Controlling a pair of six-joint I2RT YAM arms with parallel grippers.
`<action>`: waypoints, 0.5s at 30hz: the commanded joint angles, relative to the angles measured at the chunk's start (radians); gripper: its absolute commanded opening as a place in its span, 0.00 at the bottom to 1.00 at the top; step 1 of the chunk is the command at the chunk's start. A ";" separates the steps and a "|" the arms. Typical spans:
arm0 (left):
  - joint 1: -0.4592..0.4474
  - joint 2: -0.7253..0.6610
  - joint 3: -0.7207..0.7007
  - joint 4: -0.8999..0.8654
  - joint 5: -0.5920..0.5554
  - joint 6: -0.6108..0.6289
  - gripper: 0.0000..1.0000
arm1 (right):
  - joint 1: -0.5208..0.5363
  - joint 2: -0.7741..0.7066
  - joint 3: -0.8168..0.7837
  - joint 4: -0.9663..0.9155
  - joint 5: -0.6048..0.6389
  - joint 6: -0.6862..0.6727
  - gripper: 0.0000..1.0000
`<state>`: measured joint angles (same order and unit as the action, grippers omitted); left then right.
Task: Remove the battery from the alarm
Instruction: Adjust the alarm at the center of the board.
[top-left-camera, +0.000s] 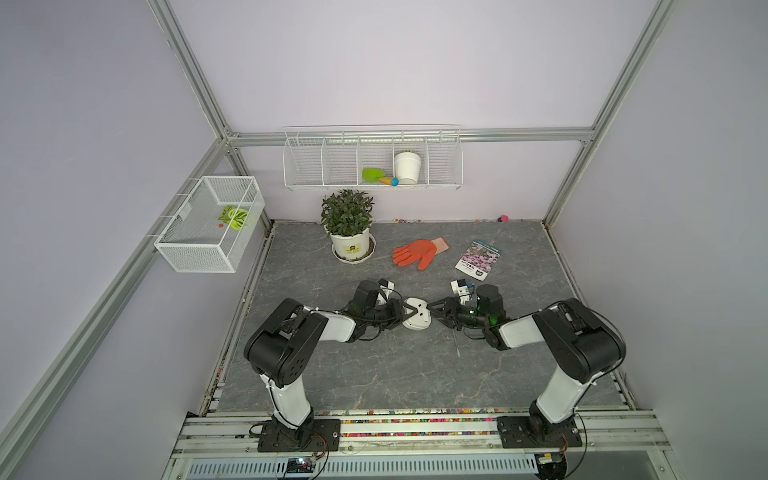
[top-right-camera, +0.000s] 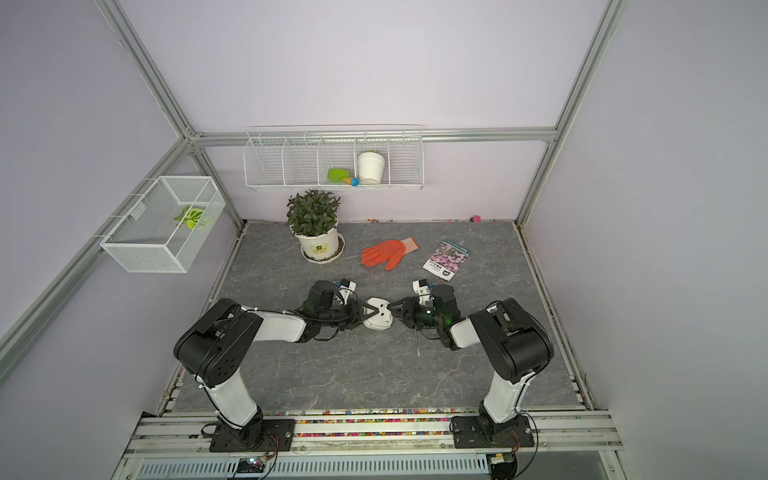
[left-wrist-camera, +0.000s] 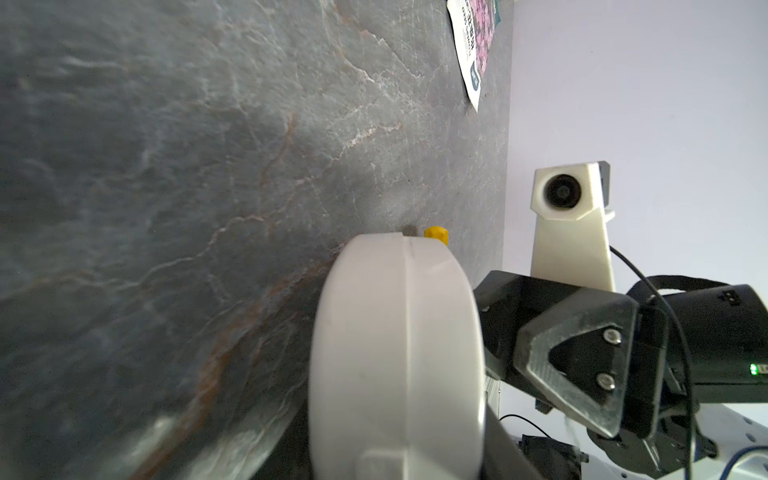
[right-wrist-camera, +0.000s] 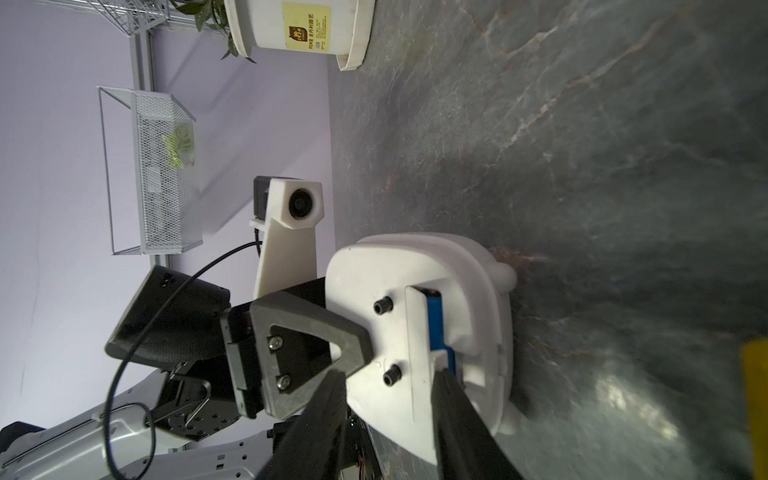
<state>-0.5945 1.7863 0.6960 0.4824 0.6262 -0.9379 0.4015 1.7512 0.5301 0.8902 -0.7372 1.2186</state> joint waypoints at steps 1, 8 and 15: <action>-0.019 0.015 0.005 -0.047 -0.014 0.022 0.09 | -0.002 -0.065 -0.003 0.028 -0.052 -0.023 0.40; -0.019 0.012 0.007 -0.062 -0.023 0.028 0.13 | -0.104 -0.149 -0.051 -0.213 -0.042 -0.189 0.41; -0.007 -0.015 0.003 -0.146 -0.089 0.055 0.46 | -0.124 -0.320 0.032 -0.694 0.053 -0.513 0.43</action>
<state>-0.6071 1.7782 0.6987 0.4599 0.6117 -0.9245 0.2764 1.4975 0.5152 0.4519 -0.7353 0.9051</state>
